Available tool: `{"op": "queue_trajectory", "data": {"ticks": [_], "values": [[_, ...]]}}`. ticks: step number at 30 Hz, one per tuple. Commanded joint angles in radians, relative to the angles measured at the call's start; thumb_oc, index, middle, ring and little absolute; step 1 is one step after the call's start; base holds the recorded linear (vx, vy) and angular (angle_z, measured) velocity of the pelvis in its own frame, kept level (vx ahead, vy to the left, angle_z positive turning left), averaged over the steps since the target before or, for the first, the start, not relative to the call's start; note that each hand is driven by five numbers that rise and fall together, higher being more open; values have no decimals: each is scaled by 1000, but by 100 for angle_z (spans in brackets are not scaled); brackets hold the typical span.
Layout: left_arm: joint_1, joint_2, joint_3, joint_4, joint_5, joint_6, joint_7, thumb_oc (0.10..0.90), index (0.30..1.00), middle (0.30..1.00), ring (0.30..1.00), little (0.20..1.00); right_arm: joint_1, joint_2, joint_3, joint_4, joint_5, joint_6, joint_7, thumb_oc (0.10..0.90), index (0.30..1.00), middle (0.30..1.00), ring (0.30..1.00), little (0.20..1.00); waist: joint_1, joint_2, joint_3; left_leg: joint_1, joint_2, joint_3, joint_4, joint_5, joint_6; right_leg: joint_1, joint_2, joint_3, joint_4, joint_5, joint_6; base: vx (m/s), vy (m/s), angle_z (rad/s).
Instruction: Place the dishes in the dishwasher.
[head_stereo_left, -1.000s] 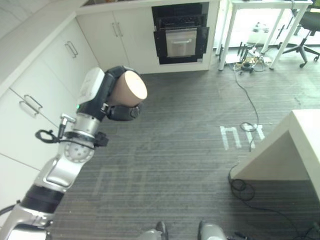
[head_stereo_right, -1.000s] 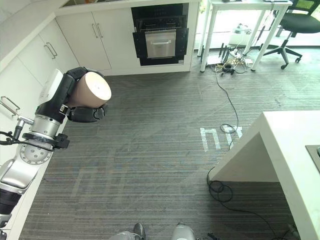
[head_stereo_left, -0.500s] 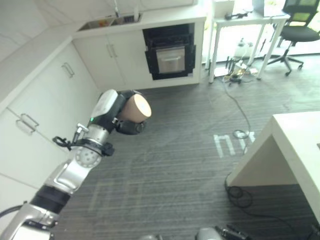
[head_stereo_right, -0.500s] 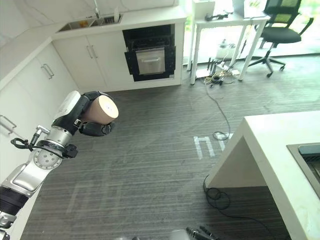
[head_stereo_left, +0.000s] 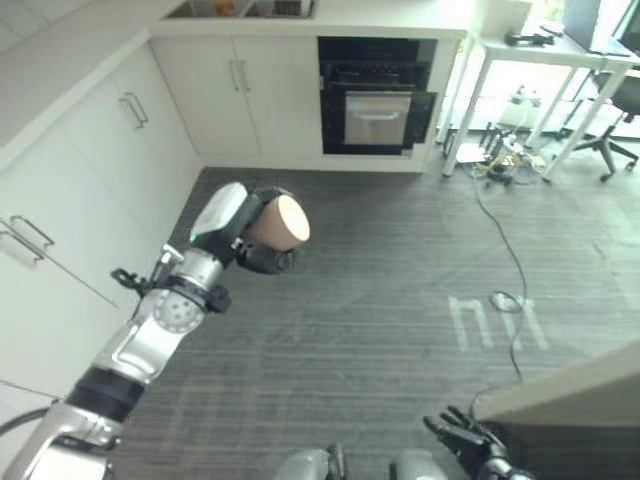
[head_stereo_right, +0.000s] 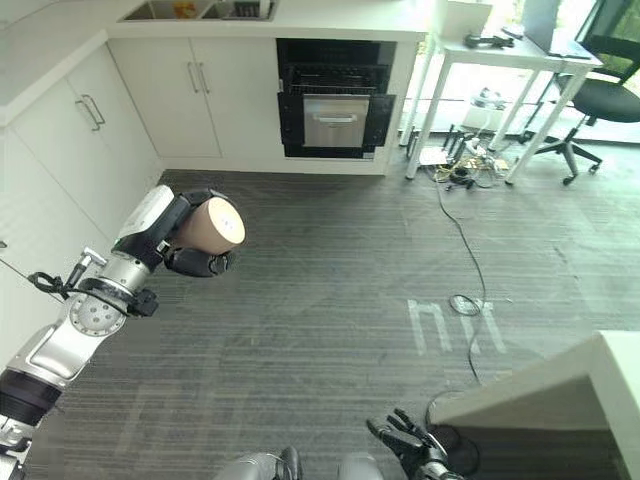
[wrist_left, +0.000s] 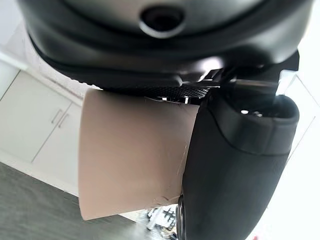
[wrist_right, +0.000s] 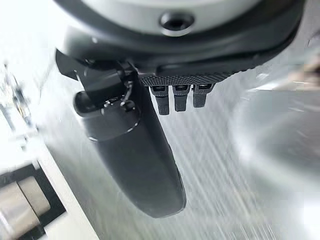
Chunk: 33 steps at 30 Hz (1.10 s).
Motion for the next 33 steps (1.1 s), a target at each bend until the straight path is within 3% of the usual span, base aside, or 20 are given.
{"op": "queue_trajectory", "data": {"ticks": [1, 2, 4, 6, 10, 12, 13, 15, 17, 18, 19, 20, 22, 24, 26, 27, 29, 33], "values": [[-129, 46, 82, -94, -7, -44, 66, 400, 300, 300, 300, 300, -25, -56, 22, -53, 10, -61, 6, 800, 900, 900, 900, 900, -41, -7, -43, 25, -4, -82, -79, 16, -109, 177, 86, -96, -568, 99, 4, 640, -330, 28], [-139, 38, 83, -107, 11, -26, 56, 400, 300, 300, 300, 300, -20, -59, 22, -80, 33, -54, 8, 800, 900, 900, 900, 900, -59, -32, -38, 54, -13, -99, -79, -13, -118, 174, 51, -120, -835, 117, -7, 575, -383, 65], [-146, 31, 80, -102, 27, -21, 54, 400, 300, 300, 300, 300, -9, -60, 18, -94, 64, -47, 19, 800, 900, 900, 900, 900, -74, -73, -31, 97, -45, -119, -79, -63, -123, 78, -37, -87, -845, 128, 29, 491, -361, 84], [-158, 50, 69, -79, 18, -51, 57, 400, 300, 300, 300, 300, -7, -54, 0, -88, 81, -48, 29, 800, 900, 900, 900, 900, -84, -85, -30, 142, -47, -126, -79, -109, -126, -13, -95, -46, -845, 171, 62, 450, -322, 79], [-100, 65, 106, -72, 42, -121, 67, 400, 300, 300, 300, 300, -29, -56, 0, -88, 78, -34, 11, 800, 900, 900, 900, 900, -59, -88, -49, 196, -8, -83, -79, -126, -156, 37, -107, -97, -845, 173, 60, 411, -366, 10], [-65, 54, 132, -106, 44, -89, 80, 400, 300, 300, 300, 300, -45, -70, 22, -75, 66, -22, -17, 800, 900, 900, 900, 900, -61, -58, -72, 273, 57, -79, -79, 15, -211, 92, -47, -89, -845, 118, 16, 528, -434, -34], [-55, 56, 139, -128, 50, -64, 98, 400, 300, 300, 300, 300, -47, -79, 37, -64, 42, -35, -16, 800, 900, 900, 900, 900, -55, -52, -80, 298, 83, -78, -67, 188, -263, 128, -20, -95, -845, 74, -23, 394, -341, -9], [-39, 59, 164, -145, 43, -60, 103, 400, 300, 300, 300, 300, -49, -93, 48, -47, 25, -56, -15, 800, 900, 900, 900, 900, -40, -65, -77, 215, 87, -86, 134, 297, -296, 178, -9, -91, -845, 38, -66, 344, -342, -35], [-25, 64, 196, -166, 25, -56, 87, 400, 300, 300, 300, 300, -50, -115, 45, -31, 31, -77, -17, 800, 900, 900, 900, 900, -28, -80, -70, 108, 115, -75, 325, 333, -300, 223, -10, -105, -845, 6, -103, 300, -287, -55], [-22, 65, 207, -166, 16, -61, 77, 400, 300, 300, 300, 300, -48, -124, 41, -24, 39, -83, -14, 800, 900, 900, 900, 900, -23, -83, -63, 45, 123, -66, 369, 314, -287, 248, -7, -100, -845, -9, -111, 329, -157, -42], [-18, 72, 213, -161, 3, -65, 68, 400, 300, 300, 300, 300, -48, -136, 31, -12, 32, -94, -1, 800, 900, 900, 900, 900, -13, -68, -49, -11, 98, -67, 311, 253, -254, 287, 17, -82, -845, -30, -110, 333, -56, -37], [-14, 74, 214, -157, 2, -68, 66, 400, 300, 300, 300, 300, -50, -140, 27, -6, 23, -97, 6, 800, 900, 900, 900, 900, -7, -66, -45, -20, 74, -65, 266, 228, -238, 298, 21, -66, -845, -36, -106, 392, 42, -100], [8, 83, 220, -144, 2, -76, 73, 400, 300, 300, 300, 300, -66, -143, 22, 9, 2, -88, 15, 800, 900, 900, 900, 900, 11, -66, -40, -47, 42, -46, 55, 233, -220, 311, 33, -31, -845, -51, -95, 350, 102, -110], [37, 86, 229, -147, 5, -74, 86, 400, 300, 300, 300, 300, -68, -145, 33, 20, 6, -82, 23, 800, 900, 900, 900, 900, 53, -52, -21, -121, -21, -101, -79, 274, -233, 343, 71, 14, -845, -75, -84, 370, 91, -104], [58, 73, 241, -147, 23, -86, 84, 400, 300, 300, 300, 300, -66, -142, 30, 22, 0, -79, 24, 800, 900, 900, 900, 900, 63, -60, -20, -132, -35, -107, -79, 275, -231, 350, 62, 29, -845, -76, -81, 217, 66, -118], [100, 56, 262, -154, 49, -116, 83, 400, 300, 300, 300, 300, -60, -133, 28, 8, 4, -70, 6, 800, 900, 900, 900, 900, 59, -44, -31, -134, -13, -81, -79, 175, -214, 339, 53, -4, -845, -82, -65, 160, 126, -123], [125, 56, 272, -168, 60, -111, 94, 400, 300, 300, 300, 300, -48, -116, 23, 7, -10, -70, 5, 800, 900, 900, 900, 900, 45, -17, -54, -106, -2, -96, -79, 112, -202, 316, 50, -26, -845, -75, -51, 138, 134, -113], [135, 82, 292, -163, 31, -128, 80, 400, 300, 300, 300, 300, -34, -87, 25, 24, -45, -81, -8, 800, 900, 900, 900, 900, 34, 3, -79, -62, 0, -112, -79, 68, -189, 294, 53, -43, -845, -72, -49, 75, 34, 13]]}}
